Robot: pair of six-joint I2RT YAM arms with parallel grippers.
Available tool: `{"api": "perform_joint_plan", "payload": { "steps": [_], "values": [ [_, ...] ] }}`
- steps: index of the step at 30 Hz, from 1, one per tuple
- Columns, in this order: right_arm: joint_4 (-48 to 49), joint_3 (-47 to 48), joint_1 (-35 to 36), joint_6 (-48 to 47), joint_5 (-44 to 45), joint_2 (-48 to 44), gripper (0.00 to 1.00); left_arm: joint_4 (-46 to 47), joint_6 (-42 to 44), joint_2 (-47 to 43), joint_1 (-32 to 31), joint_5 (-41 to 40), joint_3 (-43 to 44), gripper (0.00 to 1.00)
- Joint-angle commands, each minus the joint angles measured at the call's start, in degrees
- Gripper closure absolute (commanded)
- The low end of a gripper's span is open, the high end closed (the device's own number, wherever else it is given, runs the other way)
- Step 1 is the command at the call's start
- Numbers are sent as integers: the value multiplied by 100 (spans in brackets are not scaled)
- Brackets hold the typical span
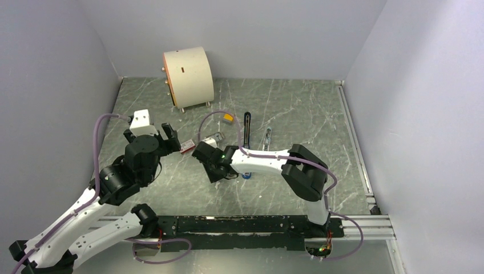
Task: Load the staples into the stapler
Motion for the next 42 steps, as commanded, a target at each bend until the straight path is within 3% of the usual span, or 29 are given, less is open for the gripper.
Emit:
{"api": "perform_joint_plan", "payload": {
  "steps": [1, 6, 10, 14, 28, 42],
  "values": [
    [-317, 206, 45, 18, 132, 244, 76, 33, -38, -60, 26, 106, -16, 15],
    [-435, 352, 41, -34, 74, 374, 74, -34, -78, -63, 34, 11, 4, 15],
    [-528, 484, 45, -49, 156, 410, 60, -36, -73, -88, 34, -5, 5, 15],
    [-597, 646, 33, -190, 208, 490, 57, -14, -73, -170, 34, -46, -17, 15],
    [-843, 980, 22, -461, 343, 832, 63, -34, -81, -208, 34, -165, -29, 14],
    [-948, 947, -30, -540, 12, 945, 76, -38, -90, -200, 43, -162, -33, 14]
  ]
}}
